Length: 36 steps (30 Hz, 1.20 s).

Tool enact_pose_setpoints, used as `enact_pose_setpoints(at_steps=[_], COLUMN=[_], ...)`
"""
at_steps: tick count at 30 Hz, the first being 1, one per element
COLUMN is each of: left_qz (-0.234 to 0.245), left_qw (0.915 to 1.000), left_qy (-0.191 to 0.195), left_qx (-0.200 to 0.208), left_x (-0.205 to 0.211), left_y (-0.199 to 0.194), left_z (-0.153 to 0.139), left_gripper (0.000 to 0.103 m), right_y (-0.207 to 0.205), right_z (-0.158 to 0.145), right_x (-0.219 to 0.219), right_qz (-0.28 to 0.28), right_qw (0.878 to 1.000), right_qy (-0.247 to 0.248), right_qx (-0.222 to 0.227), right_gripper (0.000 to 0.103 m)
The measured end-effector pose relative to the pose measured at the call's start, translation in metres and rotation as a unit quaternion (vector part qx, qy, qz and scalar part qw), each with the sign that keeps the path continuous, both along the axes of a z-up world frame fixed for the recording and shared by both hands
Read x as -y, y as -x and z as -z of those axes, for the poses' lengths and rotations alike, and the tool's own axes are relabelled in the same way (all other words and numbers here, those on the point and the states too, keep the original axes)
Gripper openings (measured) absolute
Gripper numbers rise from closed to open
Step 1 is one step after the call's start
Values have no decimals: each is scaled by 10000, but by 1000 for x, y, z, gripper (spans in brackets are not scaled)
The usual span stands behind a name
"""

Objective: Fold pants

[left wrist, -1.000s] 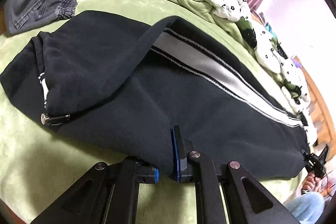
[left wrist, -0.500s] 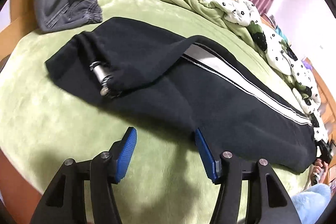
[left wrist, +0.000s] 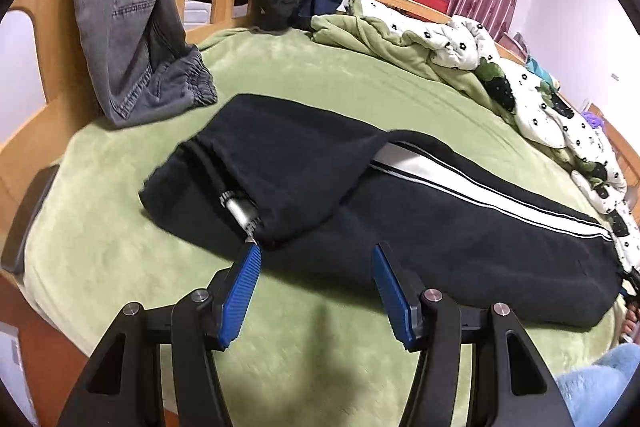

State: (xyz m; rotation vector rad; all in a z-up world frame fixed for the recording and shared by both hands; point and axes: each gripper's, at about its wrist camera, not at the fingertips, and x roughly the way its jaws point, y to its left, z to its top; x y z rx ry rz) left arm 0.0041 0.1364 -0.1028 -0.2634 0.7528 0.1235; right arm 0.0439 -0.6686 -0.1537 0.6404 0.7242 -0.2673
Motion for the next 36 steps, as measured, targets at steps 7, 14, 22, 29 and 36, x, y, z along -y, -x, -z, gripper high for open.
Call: enact_pose_setpoints(at_steps=[7, 14, 22, 29, 36], left_qz=[119, 85, -207, 234, 108], left_qw=[9999, 9993, 9968, 9878, 9960], left_qy=[24, 277, 637, 1487, 888], left_qx=[-109, 224, 442, 388, 43], left_x=[-22, -54, -100, -122, -117], left_y=[-33, -71, -161, -180, -195], left_z=[15, 7, -21, 0, 18], left_gripper=[37, 11, 12, 79, 77], right_y=[35, 46, 9, -26, -61], right_z=[-22, -52, -79, -72, -59], right_x=[-23, -59, -118, -166, -198], right_qz=[57, 190, -216, -680, -1008], right_qw=[9983, 9963, 9940, 9911, 9874], right_qy=[528, 805, 1060, 1122, 1165], right_qx=[-230, -219, -129, -249, -363], right_gripper=[58, 58, 58, 58, 58])
